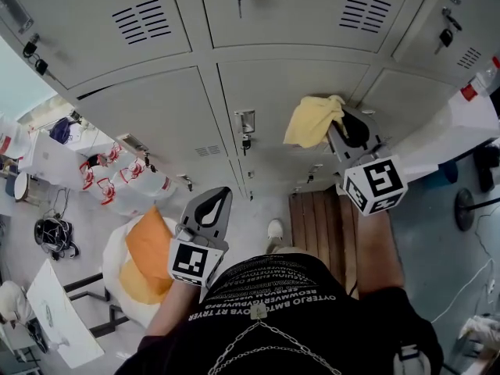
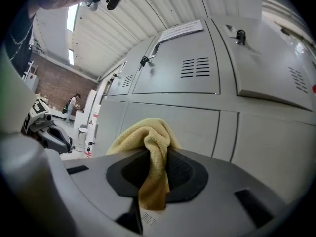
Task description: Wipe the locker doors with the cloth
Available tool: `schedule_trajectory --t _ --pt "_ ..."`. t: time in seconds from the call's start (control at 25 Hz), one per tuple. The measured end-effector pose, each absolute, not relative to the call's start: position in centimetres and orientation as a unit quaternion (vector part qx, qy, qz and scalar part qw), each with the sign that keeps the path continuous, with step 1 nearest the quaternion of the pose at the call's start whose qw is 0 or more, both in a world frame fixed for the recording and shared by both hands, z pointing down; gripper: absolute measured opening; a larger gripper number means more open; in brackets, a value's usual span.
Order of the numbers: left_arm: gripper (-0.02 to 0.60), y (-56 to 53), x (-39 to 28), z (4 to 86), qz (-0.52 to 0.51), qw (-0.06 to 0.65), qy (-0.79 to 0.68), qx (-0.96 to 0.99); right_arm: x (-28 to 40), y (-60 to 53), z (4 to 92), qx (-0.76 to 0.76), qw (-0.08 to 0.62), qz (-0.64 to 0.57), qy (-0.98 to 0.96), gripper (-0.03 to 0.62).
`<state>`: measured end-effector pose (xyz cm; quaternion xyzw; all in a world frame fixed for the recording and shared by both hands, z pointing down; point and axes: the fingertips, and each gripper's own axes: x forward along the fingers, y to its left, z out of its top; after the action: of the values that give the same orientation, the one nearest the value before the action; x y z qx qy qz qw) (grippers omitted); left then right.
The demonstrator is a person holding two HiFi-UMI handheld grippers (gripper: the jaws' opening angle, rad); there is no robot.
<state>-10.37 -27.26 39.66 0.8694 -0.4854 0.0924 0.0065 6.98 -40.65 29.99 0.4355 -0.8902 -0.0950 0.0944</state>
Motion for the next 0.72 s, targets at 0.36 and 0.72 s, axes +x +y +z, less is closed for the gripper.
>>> schedule_trajectory --t 0.36,0.72 --pt "0.003 -26.2 -12.5 39.4 0.096 0.012 -0.510 0.855 -0.2 -41.2 34.3 0.375 0.121 -0.077 -0.916 0.075" --pt "0.003 -24.0 -14.5 39.1 0.102 0.010 -0.524 0.845 -2.3 -42.6 36.5 0.395 0.167 -0.098 -0.898 0.074"
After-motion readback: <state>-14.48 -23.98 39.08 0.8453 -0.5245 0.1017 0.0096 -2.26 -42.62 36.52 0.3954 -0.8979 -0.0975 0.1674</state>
